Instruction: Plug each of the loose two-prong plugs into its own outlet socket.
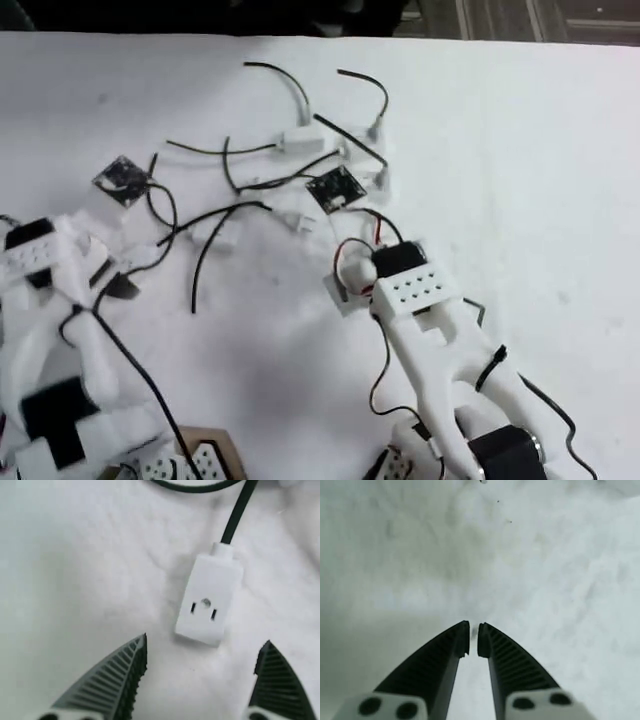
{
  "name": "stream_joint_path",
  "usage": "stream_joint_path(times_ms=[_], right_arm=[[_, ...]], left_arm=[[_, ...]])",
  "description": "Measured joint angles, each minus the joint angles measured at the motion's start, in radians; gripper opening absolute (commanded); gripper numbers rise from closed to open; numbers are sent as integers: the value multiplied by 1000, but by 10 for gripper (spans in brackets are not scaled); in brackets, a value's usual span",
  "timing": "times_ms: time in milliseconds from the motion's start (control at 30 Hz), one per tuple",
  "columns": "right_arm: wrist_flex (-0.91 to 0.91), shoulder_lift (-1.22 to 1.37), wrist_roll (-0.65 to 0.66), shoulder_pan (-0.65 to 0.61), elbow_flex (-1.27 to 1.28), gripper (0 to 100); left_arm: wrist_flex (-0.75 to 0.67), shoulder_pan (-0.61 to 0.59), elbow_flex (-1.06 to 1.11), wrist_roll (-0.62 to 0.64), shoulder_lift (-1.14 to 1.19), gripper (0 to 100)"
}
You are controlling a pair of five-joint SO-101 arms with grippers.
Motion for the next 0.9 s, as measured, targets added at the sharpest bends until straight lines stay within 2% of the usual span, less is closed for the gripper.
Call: stream_joint_path(times_ms=[100,400,667,900], right_arm=[[-25,0,0,2,17,34],[-31,0,0,2,23,34],[-31,0,0,0,26,34],[-31,0,2,26,26,34]], left_arm=[[-3,34,-41,-6,95,312],[-3,120,-92,-8,242,24],[31,124,-72,8,175,23],[74,124,15,157,-195,23]])
